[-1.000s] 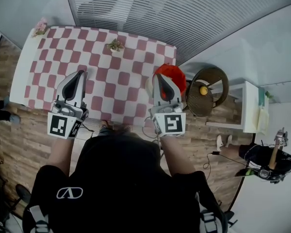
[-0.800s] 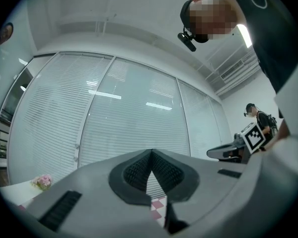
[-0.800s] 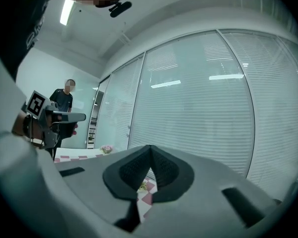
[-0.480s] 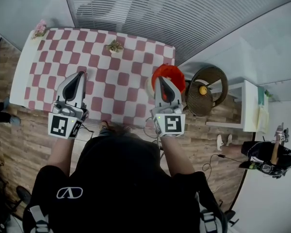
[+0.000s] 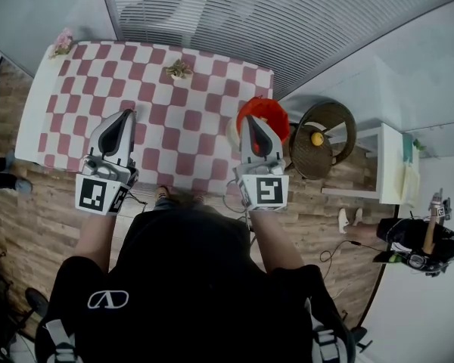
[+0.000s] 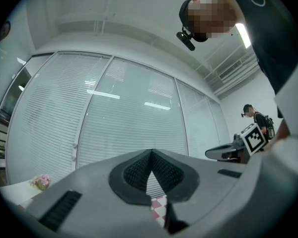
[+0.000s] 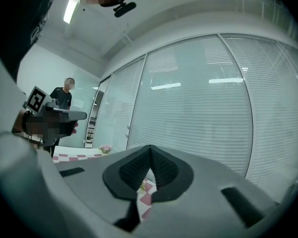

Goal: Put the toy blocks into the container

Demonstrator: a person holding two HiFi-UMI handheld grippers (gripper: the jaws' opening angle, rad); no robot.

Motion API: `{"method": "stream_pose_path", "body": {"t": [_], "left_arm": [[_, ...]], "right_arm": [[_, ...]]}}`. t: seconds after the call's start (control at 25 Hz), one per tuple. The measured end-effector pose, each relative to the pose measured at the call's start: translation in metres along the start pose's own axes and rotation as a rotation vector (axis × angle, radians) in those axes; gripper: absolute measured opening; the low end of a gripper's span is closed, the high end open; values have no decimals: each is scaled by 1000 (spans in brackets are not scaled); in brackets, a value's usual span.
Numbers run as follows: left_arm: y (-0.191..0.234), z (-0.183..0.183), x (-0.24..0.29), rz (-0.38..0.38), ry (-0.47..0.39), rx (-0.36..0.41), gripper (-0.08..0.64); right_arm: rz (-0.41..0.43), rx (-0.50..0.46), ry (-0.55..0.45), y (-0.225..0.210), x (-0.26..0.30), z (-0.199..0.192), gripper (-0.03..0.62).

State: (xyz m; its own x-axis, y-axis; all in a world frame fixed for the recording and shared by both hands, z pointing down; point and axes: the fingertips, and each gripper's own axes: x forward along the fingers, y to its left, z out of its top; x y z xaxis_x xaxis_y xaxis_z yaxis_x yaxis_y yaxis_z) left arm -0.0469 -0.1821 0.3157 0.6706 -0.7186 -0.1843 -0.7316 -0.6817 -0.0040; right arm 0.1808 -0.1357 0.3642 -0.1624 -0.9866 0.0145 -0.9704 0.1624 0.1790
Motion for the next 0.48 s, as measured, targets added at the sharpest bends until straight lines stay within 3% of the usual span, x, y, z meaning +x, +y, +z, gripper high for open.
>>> {"method": "stream_pose_path", "body": {"t": [0.48], "left_arm": [[-6, -7, -5, -12, 20, 8, 5]], "right_arm": [[15, -24, -19, 2, -1, 4, 1]]}}
